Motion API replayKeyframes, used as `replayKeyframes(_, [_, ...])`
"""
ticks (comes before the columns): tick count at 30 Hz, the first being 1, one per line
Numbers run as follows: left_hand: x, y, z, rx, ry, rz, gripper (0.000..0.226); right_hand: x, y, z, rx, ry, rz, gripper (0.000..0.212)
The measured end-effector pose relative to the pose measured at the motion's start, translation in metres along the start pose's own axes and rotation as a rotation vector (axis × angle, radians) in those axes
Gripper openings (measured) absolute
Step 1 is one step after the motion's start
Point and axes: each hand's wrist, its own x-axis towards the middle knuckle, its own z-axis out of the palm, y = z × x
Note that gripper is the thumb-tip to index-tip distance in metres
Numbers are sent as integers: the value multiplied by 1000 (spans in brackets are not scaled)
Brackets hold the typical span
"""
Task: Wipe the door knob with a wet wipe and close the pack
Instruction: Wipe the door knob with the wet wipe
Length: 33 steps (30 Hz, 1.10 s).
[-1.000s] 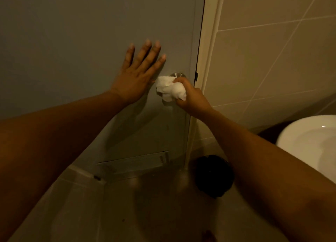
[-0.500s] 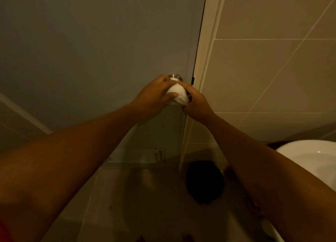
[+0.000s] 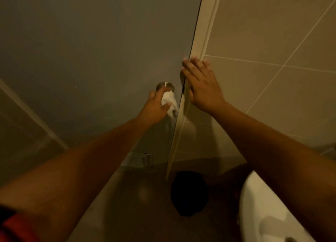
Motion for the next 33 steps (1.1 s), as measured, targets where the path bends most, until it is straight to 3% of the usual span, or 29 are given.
replayKeyframes(4, [-2, -2, 14, -416, 80, -67, 49, 35, 30, -17, -270, -44, -261, 63])
replayKeyframes(9, [7, -7, 19, -973, 23, -220, 40, 61, 69, -35, -484, -51, -537, 60])
replayKeyframes(13, [11, -5, 30, -1100, 98, -174, 44, 67, 73, -33, -556, 36, -582, 57])
replayKeyframes(15, [9, -7, 33, -929, 140, -86, 43, 68, 72, -29, -578, 85, -588, 57])
replayKeyframes(18, [15, -21, 22, -108, 191, 75, 45, 67, 72, -23, -565, 133, -581, 58])
replayKeyframes(20, [21, -29, 13, 285, 162, 186, 48, 66, 70, -20, -554, 131, -570, 59])
replayKeyframes(23, [26, -28, 10, 425, 143, 205, 49, 65, 68, -18, -556, 120, -550, 59])
replayKeyframes(25, [21, -21, 17, 119, 169, 141, 42, 65, 67, -18, -559, 128, -549, 59])
replayKeyframes(27, [15, -9, 25, -475, 165, -1, 34, 65, 67, -18, -564, 138, -552, 59])
replayKeyframes(29, [13, 1, 35, -918, 218, -130, 37, 65, 67, -19, -560, 140, -555, 59])
replayKeyframes(33, [12, 20, 46, -1393, 302, -281, 54, 65, 66, -19, -564, 140, -564, 59])
